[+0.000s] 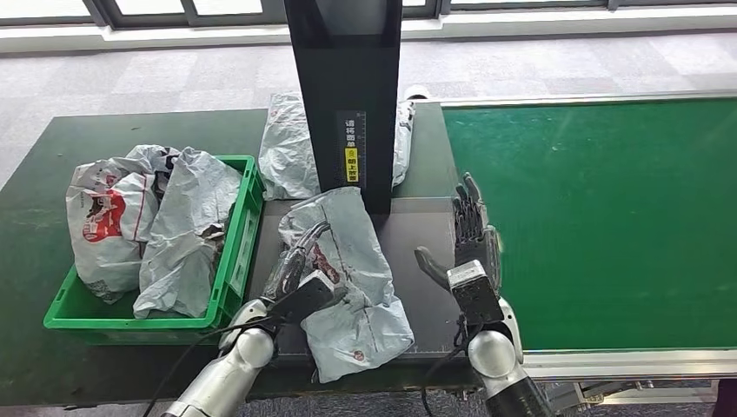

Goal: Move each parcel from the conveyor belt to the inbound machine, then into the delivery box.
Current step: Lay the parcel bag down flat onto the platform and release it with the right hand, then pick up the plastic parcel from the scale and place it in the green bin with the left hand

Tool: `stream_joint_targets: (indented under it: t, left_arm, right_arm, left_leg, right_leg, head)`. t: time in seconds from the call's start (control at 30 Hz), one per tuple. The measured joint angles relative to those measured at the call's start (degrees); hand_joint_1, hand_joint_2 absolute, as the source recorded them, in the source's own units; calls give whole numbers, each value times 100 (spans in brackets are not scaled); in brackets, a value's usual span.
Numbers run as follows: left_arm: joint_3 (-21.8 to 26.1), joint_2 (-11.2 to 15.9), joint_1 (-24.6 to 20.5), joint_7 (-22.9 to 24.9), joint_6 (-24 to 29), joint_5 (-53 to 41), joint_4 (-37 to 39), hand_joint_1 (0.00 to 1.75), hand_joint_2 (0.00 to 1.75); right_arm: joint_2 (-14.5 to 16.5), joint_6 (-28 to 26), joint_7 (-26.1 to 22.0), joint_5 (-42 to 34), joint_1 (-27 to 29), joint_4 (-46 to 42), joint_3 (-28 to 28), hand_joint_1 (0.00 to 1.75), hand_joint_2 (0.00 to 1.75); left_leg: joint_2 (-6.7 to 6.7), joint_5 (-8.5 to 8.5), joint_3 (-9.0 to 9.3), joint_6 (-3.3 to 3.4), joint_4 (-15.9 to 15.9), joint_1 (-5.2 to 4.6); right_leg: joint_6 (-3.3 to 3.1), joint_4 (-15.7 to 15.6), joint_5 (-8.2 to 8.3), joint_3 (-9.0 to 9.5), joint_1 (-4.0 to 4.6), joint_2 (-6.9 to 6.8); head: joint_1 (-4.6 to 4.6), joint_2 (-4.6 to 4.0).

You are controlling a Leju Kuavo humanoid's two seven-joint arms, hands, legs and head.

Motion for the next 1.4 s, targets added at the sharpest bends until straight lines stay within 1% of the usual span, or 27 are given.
stream_joint_targets:
  t: [0.1, 0.23, 0.27, 0.37, 0.4, 0.5, 0.57, 0.67, 0.73, 0.8, 0.87, 0.93, 1.03, 1.1, 1.17, 1.2, 1.27, 1.4]
  left_arm:
    - [-74, 21, -109, 134, -230, -237, 338, 0, 175]
    - [-381, 84, -492, 524, -1004, -1143, 976, 0, 175]
    - [-479, 88, -643, 639, -1161, -1359, 1155, 3, 175]
    - [-792, 64, -1110, 987, -1493, -1893, 1628, 134, 175]
    - [-887, 51, -1235, 1057, -1576, -2020, 1757, 175, 175]
    - [-1098, 22, -1526, 1123, -1720, -2247, 2063, 175, 175]
    - [-1168, 1, -1657, 1119, -1639, -2329, 2165, 175, 175]
    - [-1199, -48, -1745, 1103, -1177, -2406, 2184, 175, 175]
    - [-1188, -74, -1730, 1096, -634, -2418, 2078, 175, 175]
    - [-1131, -79, -1665, 1116, -24, -2442, 1840, 175, 175]
    - [-1034, -78, -1597, 1153, 416, -2488, 1527, 175, 175]
    - [-922, -74, -1537, 1186, 611, -2516, 1178, 175, 175]
    - [-781, -65, -1449, 1222, 762, -2580, 758, 175, 175]
    - [-684, -46, -1382, 1262, 1191, -2733, 476, 175, 175]
    - [-524, 8, -1331, 1371, 1740, -3002, 55, 175, 175]
    - [-427, 47, -1323, 1429, 1915, -3151, -168, 175, 175]
    - [-213, 122, -1319, 1493, 2053, -3381, -567, 175, 175]
    - [87, 201, -1264, 1491, 2023, -3514, -1069, 175, 175]
  right_arm:
    - [27, 32, 0, 2, 20, -10, -123, 0, 175]
    - [75, 105, 8, 93, 42, -42, -246, 0, 175]
    - [86, 121, 17, 118, 57, -71, -287, 0, 175]
    - [131, 188, 91, 204, 142, -235, -433, 0, 175]
    - [150, 219, 120, 233, 185, -309, -492, 0, 175]
    - [209, 280, 181, 322, 346, -560, -675, 0, 175]
    - [249, 302, 229, 394, 495, -779, -793, 0, 175]
    - [314, 325, 321, 500, 739, -1108, -941, 0, 175]
    - [358, 328, 384, 561, 897, -1313, -1028, 0, 175]
    - [398, 329, 428, 604, 1041, -1496, -1103, 0, 175]
    - [429, 328, 447, 620, 1130, -1617, -1150, 0, 175]
    - [448, 328, 477, 622, 1179, -1702, -1173, 0, 175]
    - [454, 328, 509, 615, 1233, -1785, -1191, 0, 175]
    - [458, 321, 512, 599, 1246, -1813, -1202, 0, 175]
    - [466, 296, 516, 571, 1249, -1824, -1209, 0, 175]
    - [472, 279, 519, 560, 1249, -1826, -1210, 0, 175]
    - [483, 255, 525, 551, 1249, -1827, -1210, 0, 175]
    - [494, 243, 523, 540, 1249, -1831, -1210, 0, 175]
  left_leg:
    - [-4, -1, -1, 0, 0, 0]
    - [-23, 0, 1, 2, -1, 1]
    - [-36, 1, 6, 4, -2, 1]
    - [-68, -15, 34, 22, -7, 3]
    - [-71, -32, 53, 28, -9, 3]
    - [-68, -98, 130, 42, -14, 3]
    - [-63, -110, 159, 46, -13, 3]
    - [-52, -69, 185, 35, -8, 2]
    - [-43, -50, 188, 25, -5, 1]
    - [-40, -42, 161, 19, -3, 1]
    - [-41, -40, 130, 20, -2, 1]
    - [-40, -40, 110, 20, -2, 1]
    - [-38, -40, 91, 20, -2, 1]
    - [-36, -40, 81, 20, -2, 1]
    - [-35, -40, 76, 20, -2, 1]
    - [-35, -40, 75, 20, -3, 1]
    - [-35, -40, 75, 20, -3, 1]
    - [-35, -40, 75, 20, -3, 2]
  right_leg:
    - [0, 0, -1, 0, 0, -3]
    - [1, 0, -5, 10, 0, -24]
    - [3, -1, -8, 22, -1, -40]
    - [17, -7, -40, 94, -12, -77]
    - [24, -11, -58, 130, -16, -79]
    - [29, -18, -121, 215, -22, -78]
    - [30, -19, -131, 238, -24, -74]
    - [28, -16, -81, 241, -23, -58]
    - [21, -11, -57, 214, -20, -48]
    - [16, -6, -47, 176, -17, -44]
    - [15, -4, -46, 144, -17, -44]
    - [15, -4, -46, 124, -17, -43]
    - [15, -4, -47, 106, -17, -41]
    - [15, -4, -47, 96, -17, -39]
    - [15, -4, -47, 90, -17, -38]
    - [15, -4, -47, 89, -17, -37]
    - [15, -4, -47, 88, -17, -37]
    - [15, -4, -47, 88, -16, -37]
  head:
    - [-1, 0]
    - [-2, 1]
    - [-1, 0]
    - [1, -1]
    - [1, 0]
    - [1, 0]
    - [1, 0]
    - [0, 1]
    - [0, 1]
    - [-1, 1]
    - [-1, 1]
    - [0, 1]
    - [0, 0]
    - [1, 0]
    - [1, 0]
    - [0, 0]
    - [-1, 1]
    - [0, 0]
